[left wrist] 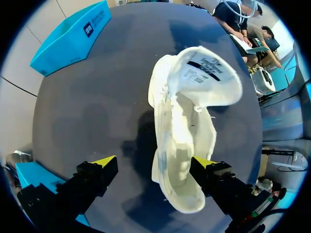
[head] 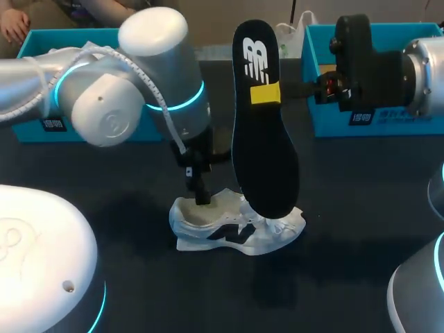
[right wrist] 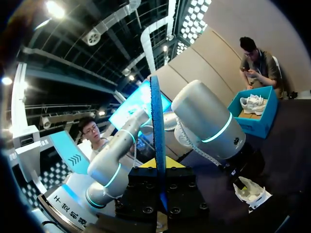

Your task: Take the shoe out of the shoebox, open the shoe tongue, remove and reinsert the insole, then place the shoe into the shoebox

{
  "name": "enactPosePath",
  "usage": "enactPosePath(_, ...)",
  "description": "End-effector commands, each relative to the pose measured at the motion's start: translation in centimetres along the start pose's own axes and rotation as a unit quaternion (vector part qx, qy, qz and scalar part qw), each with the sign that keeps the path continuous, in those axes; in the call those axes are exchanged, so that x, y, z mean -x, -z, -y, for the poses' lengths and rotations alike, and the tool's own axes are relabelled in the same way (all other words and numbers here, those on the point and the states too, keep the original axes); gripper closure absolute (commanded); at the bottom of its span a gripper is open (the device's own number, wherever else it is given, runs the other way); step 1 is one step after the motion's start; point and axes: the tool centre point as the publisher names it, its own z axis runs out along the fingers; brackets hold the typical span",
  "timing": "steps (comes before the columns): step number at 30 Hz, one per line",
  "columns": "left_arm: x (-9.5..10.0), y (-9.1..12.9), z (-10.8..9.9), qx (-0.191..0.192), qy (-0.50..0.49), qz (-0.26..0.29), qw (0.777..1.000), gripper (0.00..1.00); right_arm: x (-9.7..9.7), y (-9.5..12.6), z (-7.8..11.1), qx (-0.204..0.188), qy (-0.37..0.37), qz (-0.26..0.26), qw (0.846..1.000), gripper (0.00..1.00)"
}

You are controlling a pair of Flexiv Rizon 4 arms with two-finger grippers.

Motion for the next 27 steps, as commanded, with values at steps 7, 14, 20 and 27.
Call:
enactPosePath(7, 0.9, -5.5, 3.4, 0.027, -0.007, -0.039, 0.999, 0.0, 0.0, -0.3, 0.0, 0.0, -0.001, 0.001, 1.0, 1.0)
enactPosePath(14, 0.1, -7.1, 3.8, 0.028, -0.006, -0.059, 0.998, 0.0, 0.0, -0.3, 0.0, 0.0, -0.001, 0.001, 1.0, 1.0)
enactPosePath(20, -0.1, -7.5, 3.2, 0.026, -0.008, -0.075, 0.997, 0.01, 0.0, -0.3, 0.0, 0.0, -0.001, 0.001, 1.0, 1.0)
enactPosePath(27, -0.3, -6.4, 2.9, 0.028, 0.002, -0.059, 0.998, 0.13, 0.0, -0.3, 0.0, 0.0, -0.001, 0.001, 1.0, 1.0)
